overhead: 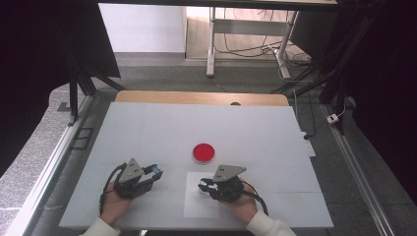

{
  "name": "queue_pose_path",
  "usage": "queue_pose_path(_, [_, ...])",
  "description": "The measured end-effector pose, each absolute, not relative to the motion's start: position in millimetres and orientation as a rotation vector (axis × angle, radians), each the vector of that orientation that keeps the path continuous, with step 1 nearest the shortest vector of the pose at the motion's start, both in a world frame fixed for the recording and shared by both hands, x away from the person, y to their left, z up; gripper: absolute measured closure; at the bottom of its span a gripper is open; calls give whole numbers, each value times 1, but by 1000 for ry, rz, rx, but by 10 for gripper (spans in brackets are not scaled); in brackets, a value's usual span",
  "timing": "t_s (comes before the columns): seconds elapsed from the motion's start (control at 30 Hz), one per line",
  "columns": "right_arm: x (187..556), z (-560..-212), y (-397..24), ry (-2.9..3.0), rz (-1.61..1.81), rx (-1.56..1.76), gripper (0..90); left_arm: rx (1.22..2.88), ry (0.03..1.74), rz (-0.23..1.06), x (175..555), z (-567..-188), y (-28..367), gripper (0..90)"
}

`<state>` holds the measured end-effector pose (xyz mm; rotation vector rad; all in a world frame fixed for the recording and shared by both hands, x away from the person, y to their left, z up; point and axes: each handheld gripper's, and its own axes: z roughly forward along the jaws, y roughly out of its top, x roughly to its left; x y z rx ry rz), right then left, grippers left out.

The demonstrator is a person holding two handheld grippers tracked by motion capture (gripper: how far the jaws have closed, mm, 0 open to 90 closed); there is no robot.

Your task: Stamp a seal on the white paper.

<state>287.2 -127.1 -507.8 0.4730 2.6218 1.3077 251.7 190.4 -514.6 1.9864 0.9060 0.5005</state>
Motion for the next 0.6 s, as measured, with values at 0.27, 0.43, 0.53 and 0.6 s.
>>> queue_pose_path(0.27, [287, -510, -126, 2624, 1301, 467, 744, 1987, 906, 501, 252, -515, 190, 643])
queue_pose_path(0.43, [287, -510, -126, 2625, 1301, 464, 744, 1988, 905, 502, 252, -515, 190, 643])
queue_pose_path(0.53, [287, -511, -125, 2626, 1299, 456, 744, 1987, 906, 502, 252, -515, 190, 643])
queue_pose_path(0.6, [287, -511, -125, 2628, 1294, 456, 744, 1988, 906, 503, 252, -515, 190, 643])
